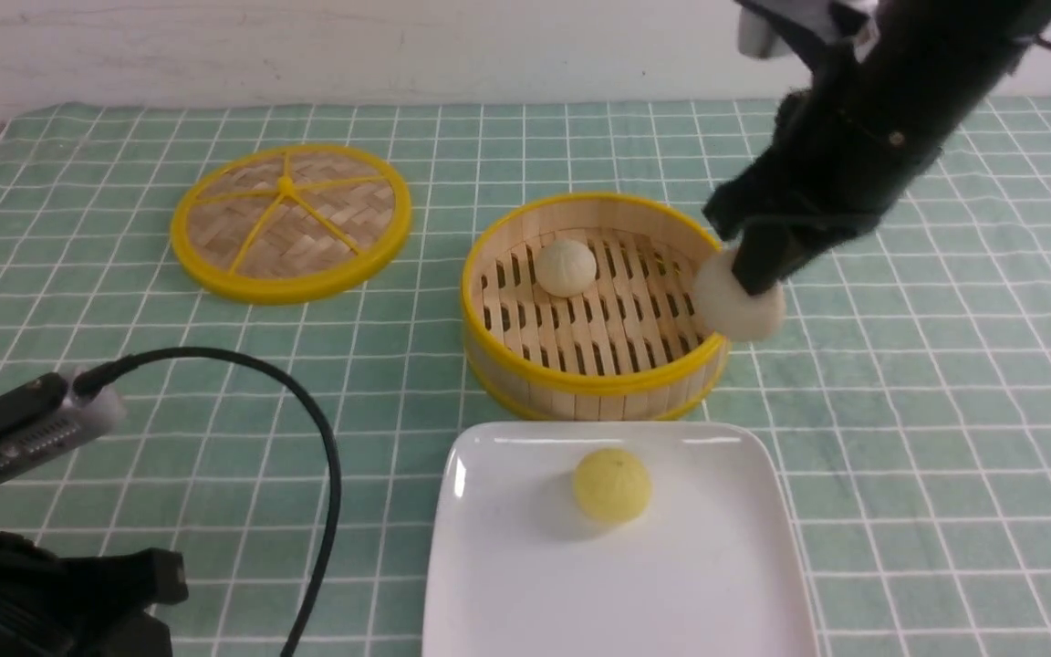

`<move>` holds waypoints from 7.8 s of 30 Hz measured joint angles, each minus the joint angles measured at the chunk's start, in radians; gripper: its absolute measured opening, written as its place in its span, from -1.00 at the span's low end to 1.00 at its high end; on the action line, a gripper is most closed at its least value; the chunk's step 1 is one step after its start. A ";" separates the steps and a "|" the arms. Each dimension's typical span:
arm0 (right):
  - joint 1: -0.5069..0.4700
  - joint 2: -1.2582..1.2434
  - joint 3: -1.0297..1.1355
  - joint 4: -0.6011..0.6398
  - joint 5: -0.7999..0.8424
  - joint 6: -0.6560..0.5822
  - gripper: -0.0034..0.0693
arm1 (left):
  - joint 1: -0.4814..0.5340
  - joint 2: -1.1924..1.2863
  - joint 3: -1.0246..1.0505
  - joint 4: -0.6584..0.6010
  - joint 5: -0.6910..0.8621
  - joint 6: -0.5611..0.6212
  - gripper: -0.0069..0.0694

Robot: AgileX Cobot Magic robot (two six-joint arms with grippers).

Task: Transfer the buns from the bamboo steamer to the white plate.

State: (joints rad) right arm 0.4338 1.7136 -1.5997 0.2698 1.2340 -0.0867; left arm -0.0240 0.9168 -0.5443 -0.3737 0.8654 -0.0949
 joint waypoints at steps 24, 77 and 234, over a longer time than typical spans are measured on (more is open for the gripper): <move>0.020 0.049 0.193 0.004 -0.084 -0.082 0.21 | 0.000 0.003 -0.010 -0.001 -0.030 0.000 -0.39; 0.020 -0.949 0.975 -0.040 -0.344 -0.164 -0.91 | -0.511 1.467 -1.693 0.387 0.149 -0.099 -0.74; -0.344 -1.725 1.611 -0.252 -0.833 0.417 -0.87 | -0.510 0.173 -0.576 0.218 -0.026 0.104 -0.80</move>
State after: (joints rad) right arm 0.0901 -0.0112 0.0115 0.0177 0.4006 0.3298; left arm -0.5342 1.0899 -1.1199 -0.1561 0.8395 0.0087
